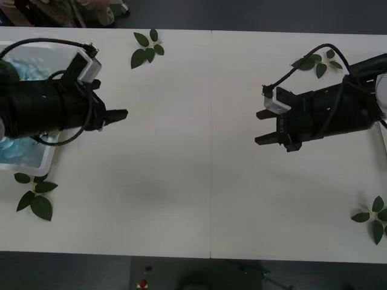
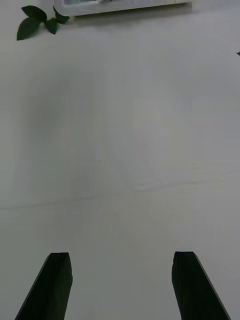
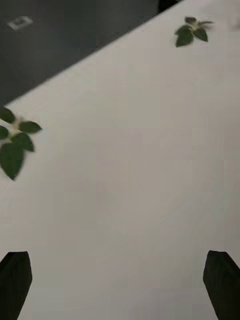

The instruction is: Put the red flowers into the right box and the blue flowers into the left box

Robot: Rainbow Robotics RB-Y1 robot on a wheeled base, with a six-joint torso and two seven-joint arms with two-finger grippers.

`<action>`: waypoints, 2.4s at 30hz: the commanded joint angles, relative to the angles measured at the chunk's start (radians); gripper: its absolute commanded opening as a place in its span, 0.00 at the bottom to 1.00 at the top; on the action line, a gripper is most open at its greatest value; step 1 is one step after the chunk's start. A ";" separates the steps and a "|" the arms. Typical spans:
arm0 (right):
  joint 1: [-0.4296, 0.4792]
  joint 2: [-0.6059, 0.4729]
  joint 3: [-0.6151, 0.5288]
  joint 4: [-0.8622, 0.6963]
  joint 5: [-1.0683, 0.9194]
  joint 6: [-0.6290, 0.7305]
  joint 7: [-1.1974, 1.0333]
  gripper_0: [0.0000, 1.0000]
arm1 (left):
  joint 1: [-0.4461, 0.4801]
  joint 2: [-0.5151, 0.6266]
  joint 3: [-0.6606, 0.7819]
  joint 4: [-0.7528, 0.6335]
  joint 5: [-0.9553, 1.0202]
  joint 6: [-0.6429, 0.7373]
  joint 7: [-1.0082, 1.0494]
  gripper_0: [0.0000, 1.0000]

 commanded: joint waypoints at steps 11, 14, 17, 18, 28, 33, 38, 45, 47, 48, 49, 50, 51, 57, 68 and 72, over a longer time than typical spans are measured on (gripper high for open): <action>-0.034 0.064 -0.006 -0.017 -0.032 0.031 -0.006 0.63 | -0.123 0.185 -0.095 -0.067 0.391 -0.040 -0.110 1.00; -0.037 0.072 -0.006 -0.016 -0.031 0.024 -0.006 0.74 | -0.141 0.223 -0.168 -0.087 0.430 -0.132 -0.120 1.00; -0.043 0.081 -0.006 -0.007 -0.032 0.024 -0.006 0.86 | -0.143 0.238 -0.220 -0.115 0.437 -0.213 -0.127 1.00; -0.044 0.084 -0.006 -0.002 -0.032 0.025 -0.006 0.89 | -0.143 0.241 -0.226 -0.124 0.437 -0.232 -0.129 1.00; -0.066 0.098 -0.037 0.053 -0.032 0.108 -0.006 1.00 | -0.146 0.238 -0.225 -0.143 0.454 -0.282 -0.149 1.00; -0.069 0.112 -0.084 0.078 -0.032 0.169 -0.006 1.00 | -0.146 0.194 -0.225 -0.116 0.445 -0.281 -0.163 1.00; -0.069 0.112 -0.094 0.101 -0.055 0.157 -0.006 1.00 | -0.146 0.194 -0.225 -0.116 0.445 -0.281 -0.163 1.00; -0.069 0.113 -0.094 0.110 -0.057 0.148 -0.006 1.00 | -0.146 0.194 -0.225 -0.116 0.445 -0.281 -0.163 1.00; -0.069 0.113 -0.094 0.110 -0.057 0.148 -0.006 1.00 | -0.146 0.194 -0.225 -0.116 0.445 -0.281 -0.163 1.00; -0.069 0.113 -0.094 0.110 -0.057 0.148 -0.006 1.00 | -0.146 0.194 -0.225 -0.116 0.445 -0.281 -0.163 1.00; -0.069 0.113 -0.094 0.110 -0.057 0.148 -0.006 1.00 | -0.146 0.194 -0.225 -0.116 0.445 -0.281 -0.163 1.00; -0.069 0.113 -0.094 0.110 -0.057 0.148 -0.006 1.00 | -0.146 0.194 -0.225 -0.116 0.445 -0.281 -0.163 1.00; -0.069 0.113 -0.094 0.110 -0.057 0.148 -0.006 1.00 | -0.146 0.194 -0.225 -0.116 0.445 -0.281 -0.163 1.00; -0.069 0.113 -0.094 0.110 -0.057 0.148 -0.006 0.89 | -0.146 0.194 -0.225 -0.116 0.445 -0.281 -0.163 1.00; -0.069 0.113 -0.094 0.110 -0.057 0.148 -0.006 1.00 | -0.146 0.194 -0.225 -0.116 0.445 -0.281 -0.163 1.00; -0.069 0.113 -0.094 0.110 -0.057 0.148 -0.006 1.00 | -0.146 0.194 -0.225 -0.116 0.445 -0.281 -0.163 1.00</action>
